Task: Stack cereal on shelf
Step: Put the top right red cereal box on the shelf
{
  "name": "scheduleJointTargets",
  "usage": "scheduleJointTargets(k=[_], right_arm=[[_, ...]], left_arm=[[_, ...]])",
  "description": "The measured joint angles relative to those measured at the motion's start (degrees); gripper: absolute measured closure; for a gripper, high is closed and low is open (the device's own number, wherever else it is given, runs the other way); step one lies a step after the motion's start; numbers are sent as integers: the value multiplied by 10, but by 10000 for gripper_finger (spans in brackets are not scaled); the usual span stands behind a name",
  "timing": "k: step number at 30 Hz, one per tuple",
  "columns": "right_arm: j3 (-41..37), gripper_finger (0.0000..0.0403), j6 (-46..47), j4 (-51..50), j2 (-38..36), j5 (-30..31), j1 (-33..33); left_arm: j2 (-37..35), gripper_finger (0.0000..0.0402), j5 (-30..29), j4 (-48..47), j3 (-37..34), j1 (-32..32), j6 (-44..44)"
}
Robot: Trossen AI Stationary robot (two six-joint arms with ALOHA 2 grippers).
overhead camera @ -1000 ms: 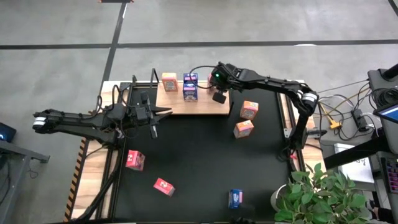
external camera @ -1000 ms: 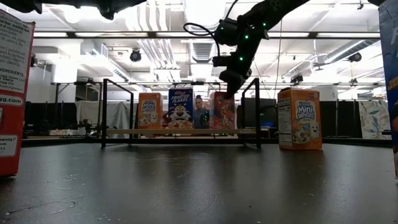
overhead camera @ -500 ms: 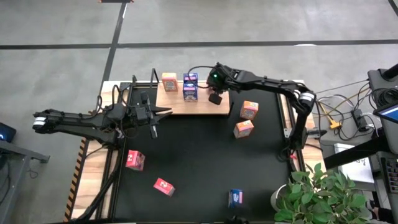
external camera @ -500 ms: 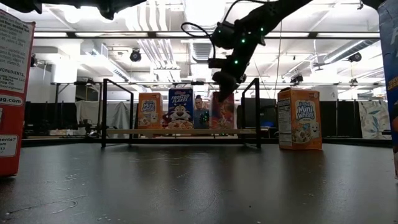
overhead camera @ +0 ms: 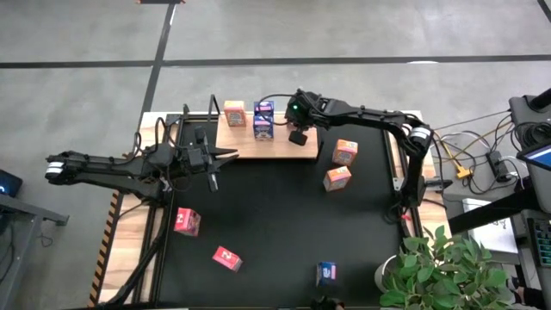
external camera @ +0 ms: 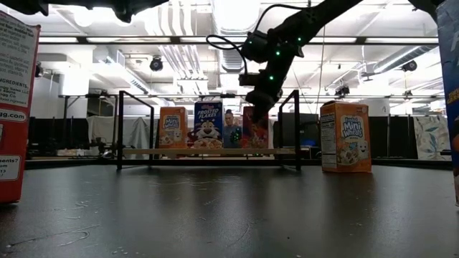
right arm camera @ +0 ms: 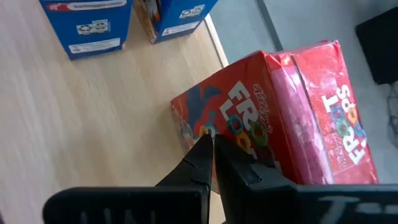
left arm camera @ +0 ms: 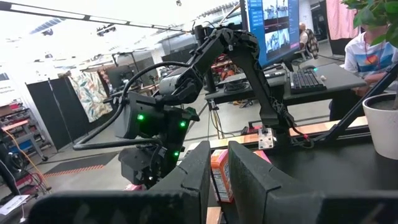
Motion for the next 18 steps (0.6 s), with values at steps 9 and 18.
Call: scheduleJointTargets(k=[9,18], right_arm=[[0,394,-5,6,0,4,0],[0,394,0,3,-8,4,9]], left_arm=[[0,361,0,0,0,0,0],[0,361,0,0,0,0,0]])
